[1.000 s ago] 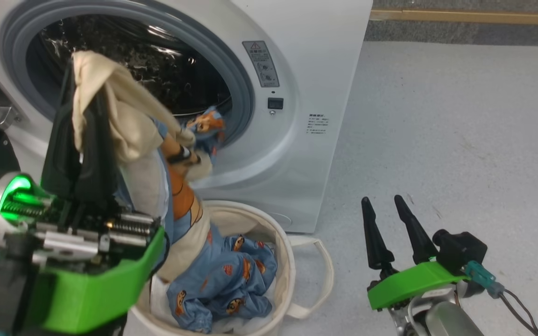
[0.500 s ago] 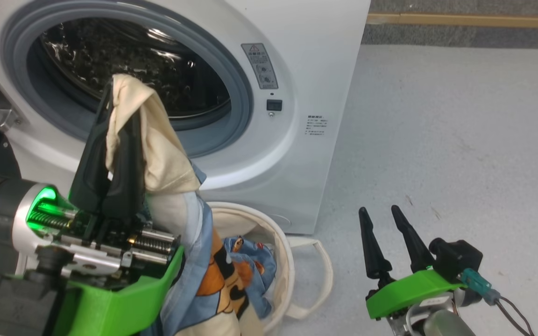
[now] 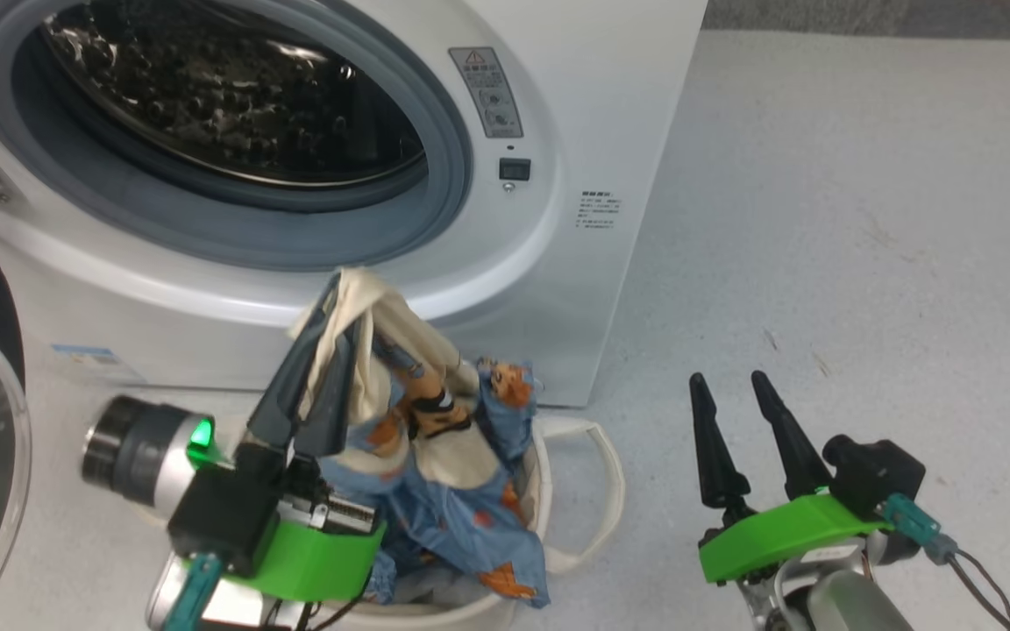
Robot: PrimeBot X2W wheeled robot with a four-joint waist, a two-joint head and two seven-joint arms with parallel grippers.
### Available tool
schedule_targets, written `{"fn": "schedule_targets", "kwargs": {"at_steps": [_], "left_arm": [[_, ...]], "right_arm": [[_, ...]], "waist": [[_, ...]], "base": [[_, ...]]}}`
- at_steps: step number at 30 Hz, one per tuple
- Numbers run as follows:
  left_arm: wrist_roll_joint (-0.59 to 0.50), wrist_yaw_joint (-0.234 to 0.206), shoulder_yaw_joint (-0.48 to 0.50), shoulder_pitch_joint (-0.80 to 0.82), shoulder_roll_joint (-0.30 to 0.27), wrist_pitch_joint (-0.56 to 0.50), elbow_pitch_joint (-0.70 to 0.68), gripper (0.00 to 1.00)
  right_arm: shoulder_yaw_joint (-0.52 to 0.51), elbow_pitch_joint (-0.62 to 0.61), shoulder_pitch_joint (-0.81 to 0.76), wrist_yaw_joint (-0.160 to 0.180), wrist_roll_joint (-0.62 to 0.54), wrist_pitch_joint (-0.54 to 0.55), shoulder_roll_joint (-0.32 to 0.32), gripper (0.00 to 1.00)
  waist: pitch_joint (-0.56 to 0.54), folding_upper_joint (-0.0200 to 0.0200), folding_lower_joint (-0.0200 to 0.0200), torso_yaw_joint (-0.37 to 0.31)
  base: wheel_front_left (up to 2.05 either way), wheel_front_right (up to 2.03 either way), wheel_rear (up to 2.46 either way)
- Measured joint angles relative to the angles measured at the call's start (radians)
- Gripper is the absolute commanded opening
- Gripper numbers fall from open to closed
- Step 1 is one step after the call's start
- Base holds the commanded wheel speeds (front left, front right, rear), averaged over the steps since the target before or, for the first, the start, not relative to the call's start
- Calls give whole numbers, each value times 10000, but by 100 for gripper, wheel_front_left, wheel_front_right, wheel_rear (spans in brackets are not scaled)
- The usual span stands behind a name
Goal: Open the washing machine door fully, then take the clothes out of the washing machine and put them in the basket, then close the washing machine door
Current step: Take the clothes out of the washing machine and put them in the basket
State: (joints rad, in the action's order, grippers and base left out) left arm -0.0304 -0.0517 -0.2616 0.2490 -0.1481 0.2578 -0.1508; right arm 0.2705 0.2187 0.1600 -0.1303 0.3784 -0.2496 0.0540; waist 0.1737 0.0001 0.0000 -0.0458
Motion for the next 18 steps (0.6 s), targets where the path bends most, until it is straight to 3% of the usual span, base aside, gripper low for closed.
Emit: {"fn": "schedule_targets", "kwargs": {"at_steps": [10,18], "left_arm": [[282,-196,67,108,-2,-6,1879,0],[585,-113,441,1046,21,-6,3080,0]], "right_arm": [[-92,-84,263,-2,-86,0,0,100],[-104,-174,525,0,-176,0,0,100]], "waist": [[476,0,0,62],[1056,0,0,-15]], "base": [[0,0,0],[0,0,0]]}}
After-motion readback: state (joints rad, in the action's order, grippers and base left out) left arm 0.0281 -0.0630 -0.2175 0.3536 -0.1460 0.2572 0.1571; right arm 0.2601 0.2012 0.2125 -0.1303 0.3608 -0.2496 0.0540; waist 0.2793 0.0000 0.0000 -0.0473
